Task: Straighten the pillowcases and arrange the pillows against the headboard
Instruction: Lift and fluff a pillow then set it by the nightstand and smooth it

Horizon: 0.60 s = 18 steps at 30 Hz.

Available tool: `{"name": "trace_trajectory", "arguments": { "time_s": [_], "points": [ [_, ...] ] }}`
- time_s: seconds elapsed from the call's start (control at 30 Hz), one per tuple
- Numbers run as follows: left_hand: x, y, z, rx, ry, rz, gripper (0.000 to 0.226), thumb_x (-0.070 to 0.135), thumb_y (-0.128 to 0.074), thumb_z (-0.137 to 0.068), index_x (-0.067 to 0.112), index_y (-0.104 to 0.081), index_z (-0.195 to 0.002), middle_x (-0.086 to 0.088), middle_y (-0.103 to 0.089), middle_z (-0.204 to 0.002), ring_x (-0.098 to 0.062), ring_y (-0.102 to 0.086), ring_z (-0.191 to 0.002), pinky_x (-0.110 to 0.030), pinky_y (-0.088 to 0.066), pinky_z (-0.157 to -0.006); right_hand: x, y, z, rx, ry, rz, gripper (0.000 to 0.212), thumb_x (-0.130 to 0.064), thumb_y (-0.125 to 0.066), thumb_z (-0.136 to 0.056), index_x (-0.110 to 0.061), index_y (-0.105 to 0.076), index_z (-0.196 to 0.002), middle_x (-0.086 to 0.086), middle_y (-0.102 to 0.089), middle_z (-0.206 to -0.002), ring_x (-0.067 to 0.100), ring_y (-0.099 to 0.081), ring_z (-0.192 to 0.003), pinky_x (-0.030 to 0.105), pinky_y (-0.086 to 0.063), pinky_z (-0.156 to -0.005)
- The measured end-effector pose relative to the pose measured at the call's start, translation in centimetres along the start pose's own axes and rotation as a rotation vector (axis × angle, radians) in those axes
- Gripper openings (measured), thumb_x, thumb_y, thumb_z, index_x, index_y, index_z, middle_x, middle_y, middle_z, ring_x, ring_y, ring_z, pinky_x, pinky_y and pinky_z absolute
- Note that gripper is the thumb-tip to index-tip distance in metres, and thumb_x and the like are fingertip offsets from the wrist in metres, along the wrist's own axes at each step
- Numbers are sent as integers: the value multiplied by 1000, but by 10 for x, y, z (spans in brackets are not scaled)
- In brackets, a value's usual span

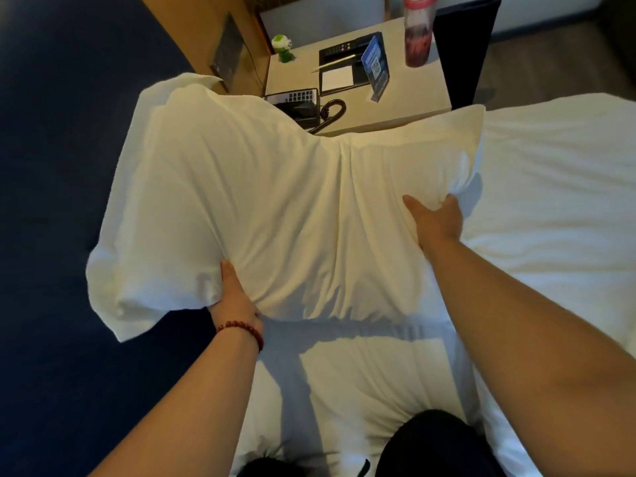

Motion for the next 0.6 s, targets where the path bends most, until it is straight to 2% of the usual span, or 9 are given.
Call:
{"name": "trace_trajectory", "arguments": {
  "time_s": [0.1, 0.17, 0.23, 0.3, 0.4, 0.47, 0.53, 0.6],
  "points": [
    [-18, 2, -10, -58, 42, -40, 33, 61, -69, -80, 32, -56, -92, 4, -66, -100, -16, -64, -89, -38, -54, -93, 19, 2, -16, -41, -20, 325, 102, -71, -63, -75, -18, -23, -152, 14, -32, -151, 37, -32, -139, 52, -31, -112],
    [-15, 7, -8, -28, 36, -57, 32, 60, -71, -79, 33, -54, -85, 5, -66, -94, -18, -66, -92, -40, -55, -93, 27, 2, -15, -62, -34, 364, 109, -79, -58, -70, -24, -15, -154, 13, -30, -152, 37, -33, -138, 53, -31, -111],
    [-10, 13, -3, 29, 18, -80, 36, 62, -73, -75, 31, -59, -88, 4, -68, -94, -19, -68, -92, -39, -57, -89, 26, -2, -11, -103, -29, 328, 111, -80, -58, -69, -26, -11, -154, 10, -33, -153, 36, -38, -137, 51, -34, -110],
    [-7, 19, 1, 14, -9, -72, 46, 62, -77, -71, 28, -65, -99, 2, -72, -99, -19, -70, -92, -40, -58, -86, 25, -5, -5, -131, -42, 259, 109, -74, -62, -71, -25, -10, -154, 7, -34, -154, 35, -39, -136, 49, -35, -110],
    [-13, 23, -5, -111, 37, -59, 61, 64, -79, -67, 26, -66, -112, 0, -73, -105, -22, -70, -96, -42, -59, -82, 37, 0, -1, -123, -52, 220, 108, -69, -64, -74, -24, -7, -155, 7, -33, -155, 34, -38, -138, 48, -35, -111],
    [-22, 24, -3, -206, 140, -142, 51, 65, -67, -79, 25, -63, -111, -1, -68, -98, -19, -64, -88, -36, -58, -75, 45, 9, -3, -121, -46, 229, 109, -72, -61, -74, -27, -4, -156, 10, -33, -155, 34, -38, -138, 49, -35, -111],
    [-39, 15, 16, -350, 328, -329, 49, 66, -55, -87, 20, -59, -104, -7, -62, -93, -22, -61, -83, -33, -53, -71, 49, 18, -4, -118, -51, 237, 105, -76, -56, -75, -33, -4, -155, 12, -38, -152, 35, -41, -135, 50, -36, -109],
    [-50, 2, 52, -504, 427, -643, 50, 60, -56, -89, 11, -55, -98, -16, -63, -91, -26, -65, -83, -33, -54, -67, 52, 24, 0, -110, -46, 282, 98, -81, -48, -75, -40, -5, -153, 11, -41, -149, 36, -43, -133, 53, -35, -109]
  ]
}}
Point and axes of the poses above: each hand's wrist, its own z-axis away from the middle knuckle, its own y-axis out of the back of the hand, x = y × z, the point moved 7 cm from there along -z, towards the middle knuckle
